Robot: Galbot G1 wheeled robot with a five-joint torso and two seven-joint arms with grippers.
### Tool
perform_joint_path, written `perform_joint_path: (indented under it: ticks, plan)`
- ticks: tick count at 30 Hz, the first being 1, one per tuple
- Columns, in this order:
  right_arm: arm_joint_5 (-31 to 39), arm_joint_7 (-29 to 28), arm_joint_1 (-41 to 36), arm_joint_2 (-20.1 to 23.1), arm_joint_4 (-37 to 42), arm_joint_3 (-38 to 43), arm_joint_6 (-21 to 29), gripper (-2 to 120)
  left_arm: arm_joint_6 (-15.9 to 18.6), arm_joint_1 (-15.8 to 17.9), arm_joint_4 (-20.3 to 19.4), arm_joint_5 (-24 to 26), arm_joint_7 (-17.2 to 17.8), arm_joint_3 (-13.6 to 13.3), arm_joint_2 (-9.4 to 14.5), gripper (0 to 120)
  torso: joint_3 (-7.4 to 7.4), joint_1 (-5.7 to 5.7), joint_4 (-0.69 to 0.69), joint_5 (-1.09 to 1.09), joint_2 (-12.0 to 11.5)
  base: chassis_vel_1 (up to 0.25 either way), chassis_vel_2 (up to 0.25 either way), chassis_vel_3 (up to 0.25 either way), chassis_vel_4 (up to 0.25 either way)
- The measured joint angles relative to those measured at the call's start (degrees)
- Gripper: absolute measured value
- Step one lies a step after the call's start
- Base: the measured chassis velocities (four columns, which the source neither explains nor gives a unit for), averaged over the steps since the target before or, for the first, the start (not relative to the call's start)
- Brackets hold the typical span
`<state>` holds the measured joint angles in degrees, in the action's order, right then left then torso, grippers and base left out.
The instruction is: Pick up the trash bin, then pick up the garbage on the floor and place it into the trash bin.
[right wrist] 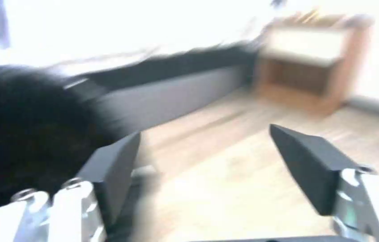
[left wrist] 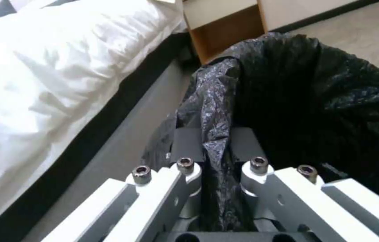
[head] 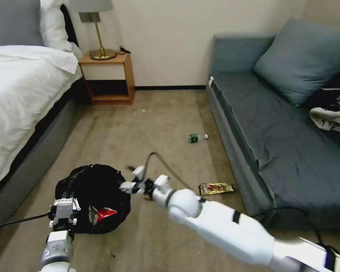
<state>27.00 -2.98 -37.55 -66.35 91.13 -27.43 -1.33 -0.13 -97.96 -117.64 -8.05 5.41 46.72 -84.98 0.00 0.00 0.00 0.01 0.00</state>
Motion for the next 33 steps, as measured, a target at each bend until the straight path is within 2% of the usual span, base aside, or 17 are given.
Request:
perform_joint_path:
  ticks: [2,4,5,7,8,9,11,15,24,33]
  plan:
    - [-6.03,0.07,-5.17,2.51,1.92,7.42,-4.84,90,-0.03,0.30,0.32,0.70,0.02,0.19,0.30,7,0.00,0.00,-0.01,-0.01,0.00,0.000,0.000,0.000,0.000]
    - [-10.73,1.20,-12.36,3.78,5.67,15.27,-6.12,96,-0.03,0.72,0.71,1.43,0.04,0.33,0.54,7,0.00,0.00,-0.01,0.02,0.00,0.000,0.000,0.000,0.000]
    - [-10.73,1.20,-12.36,3.78,5.67,15.27,-6.12,96,-0.03,0.72,0.71,1.43,0.04,0.33,0.54,7,0.00,0.00,-0.01,0.02,0.00,0.000,0.000,0.000,0.000]
    - [-14.45,1.57,-19.39,4.43,9.82,22.83,-7.12,99,-0.03,1.00,1.06,1.96,0.05,0.41,0.76,7,-0.01,0.00,-0.03,0.00,0.00,0.000,0.000,0.000,0.000]
    - [-14.45,1.57,-19.39,4.43,9.82,22.83,-7.12,99,-0.03,1.00,1.06,1.96,0.05,0.41,0.76,7,-0.01,0.00,-0.03,0.00,0.00,0.000,0.000,0.000,0.000]
    - [-16.78,0.70,-25.44,4.20,13.04,28.57,-8.58,100,-0.05,1.09,1.10,2.26,0.05,0.43,0.89,7,-0.01,0.00,-0.01,0.01,0.00,0.000,0.000,0.000,0.000]
    - [-17.66,0.17,-28.09,3.89,14.20,30.93,-9.11,100,-0.06,1.09,1.10,2.34,0.05,0.43,0.91,7,-0.01,0.00,-0.01,0.01,0.00,0.000,0.000,0.000,0.000]
    - [-24.29,-3.49,-40.83,1.12,16.28,40.93,-14.71,100,-0.13,1.00,0.60,2.94,0.10,0.68,1.07,7,-0.01,0.00,-0.02,0.00,0.01,0.000,0.000,0.000,0.000]
    - [-29.99,-6.63,-49.70,-5.05,18.96,51.31,-18.63,100,-0.40,0.38,0.47,4.70,0.16,1.62,2.13,7,-0.01,0.00,0.00,-0.02,0.01,0.000,0.000,0.000,0.000]
    - [-29.75,-6.40,-50.94,-5.65,19.02,51.26,-20.19,100,-1.42,0.23,0.53,4.72,0.22,1.47,2.52,7,-0.01,0.00,0.00,-0.01,0.01,0.000,0.000,0.000,0.000]
